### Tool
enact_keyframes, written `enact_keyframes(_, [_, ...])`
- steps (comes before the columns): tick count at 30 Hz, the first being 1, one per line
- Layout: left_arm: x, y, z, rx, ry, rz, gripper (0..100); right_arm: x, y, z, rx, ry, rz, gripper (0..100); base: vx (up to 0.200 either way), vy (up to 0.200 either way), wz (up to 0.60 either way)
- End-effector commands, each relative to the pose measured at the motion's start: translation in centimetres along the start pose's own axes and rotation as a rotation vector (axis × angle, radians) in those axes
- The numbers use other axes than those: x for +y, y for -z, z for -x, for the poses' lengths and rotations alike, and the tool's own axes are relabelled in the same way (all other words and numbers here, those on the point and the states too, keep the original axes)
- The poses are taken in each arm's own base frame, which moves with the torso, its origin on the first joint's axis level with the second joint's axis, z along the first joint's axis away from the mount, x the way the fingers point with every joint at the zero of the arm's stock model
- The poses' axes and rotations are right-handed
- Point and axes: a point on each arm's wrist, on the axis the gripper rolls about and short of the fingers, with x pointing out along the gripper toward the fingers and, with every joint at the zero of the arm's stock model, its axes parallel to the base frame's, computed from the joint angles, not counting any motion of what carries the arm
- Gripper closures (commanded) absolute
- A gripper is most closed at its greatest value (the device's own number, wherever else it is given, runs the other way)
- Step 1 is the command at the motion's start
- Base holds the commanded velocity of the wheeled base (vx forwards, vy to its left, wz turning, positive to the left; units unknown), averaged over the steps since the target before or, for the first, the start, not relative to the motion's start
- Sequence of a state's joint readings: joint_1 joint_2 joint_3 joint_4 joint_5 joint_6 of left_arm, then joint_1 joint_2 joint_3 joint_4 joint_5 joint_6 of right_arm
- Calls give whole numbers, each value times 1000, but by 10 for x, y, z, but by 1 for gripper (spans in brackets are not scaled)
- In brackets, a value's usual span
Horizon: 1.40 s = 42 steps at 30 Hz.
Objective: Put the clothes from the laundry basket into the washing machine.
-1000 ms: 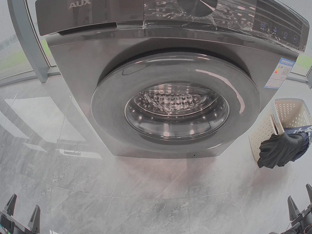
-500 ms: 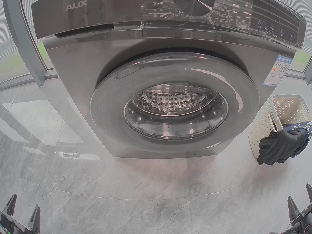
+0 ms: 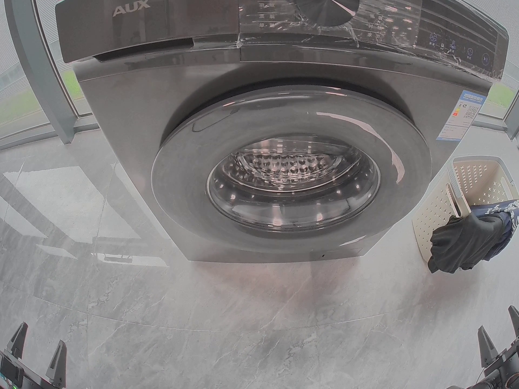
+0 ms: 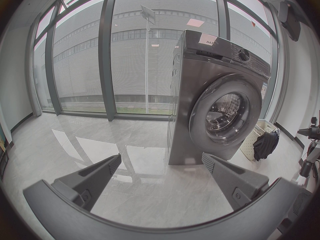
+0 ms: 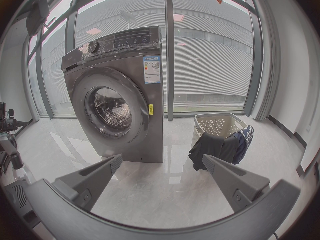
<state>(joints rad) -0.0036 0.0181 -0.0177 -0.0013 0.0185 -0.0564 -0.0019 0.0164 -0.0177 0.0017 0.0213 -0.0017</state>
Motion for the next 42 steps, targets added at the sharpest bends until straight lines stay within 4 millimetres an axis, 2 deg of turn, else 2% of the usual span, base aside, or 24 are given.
enact_keyframes(1, [0, 5, 0, 7, -1, 0, 0, 0, 5, 0, 0, 1, -2, 0, 0, -200, 0])
enact_keyframes(5, [0, 4, 0, 5, -1, 0, 0, 0, 5, 0, 0, -1, 0, 0, 0, -200, 0])
enact_keyframes(14, [0, 5, 0, 7, -1, 0, 0, 0, 5, 0, 3, 6, 0, 0, 0, 0, 0])
enact_keyframes(24, [0, 4, 0, 5, -1, 0, 0, 0, 5, 0, 0, 4, -2, 0, 200, 0, 0])
enact_keyframes(26, [0, 4, 0, 5, -1, 0, 0, 0, -2, 1, -36, -2, 1, 0, 200, 0, 0])
enact_keyframes(27, [0, 5, 0, 7, -1, 0, 0, 0, -23, 7, -125, -8, -4, 0, 200, 0, 0])
enact_keyframes(29, [0, 4, 0, 5, -1, 0, 0, 0, -54, 10, -157, -29, -15, 0, 200, 0, 0])
enact_keyframes(31, [0, 5, 0, 7, -1, 0, 0, -1, -72, -3, -81, -61, -15, 0, 0, 0, 0])
enact_keyframes(33, [0, 5, 0, 7, -1, 0, 0, 0, -82, -27, 42, -112, -24, 0, 0, 0, 0])
enact_keyframes(34, [0, 4, 0, 5, -1, 0, 0, 2, -84, -44, 122, -151, -30, 0, 0, 0, 0])
enact_keyframes(35, [0, 4, 0, 5, -1, 0, 0, 2, -84, -44, 122, -151, -30, 0, 0, 0, 0])
enact_keyframes(36, [0, 5, 0, 7, -1, 0, 0, 7, -87, -72, 213, -204, -55, 0, 0, 0, 0])
enact_keyframes(38, [0, 5, 0, 7, -1, 0, 0, 18, -89, -103, 263, -270, -98, 0, 0, 0, 0])
enact_keyframes(41, [0, 4, 0, 5, -1, 0, 0, 38, -88, -134, 297, -356, -111, 0, 0, 0, 0])
enact_keyframes(42, [0, 5, -1, 8, -1, 0, 0, 40, -88, -138, 303, -363, -110, 0, 0, 0, 0])
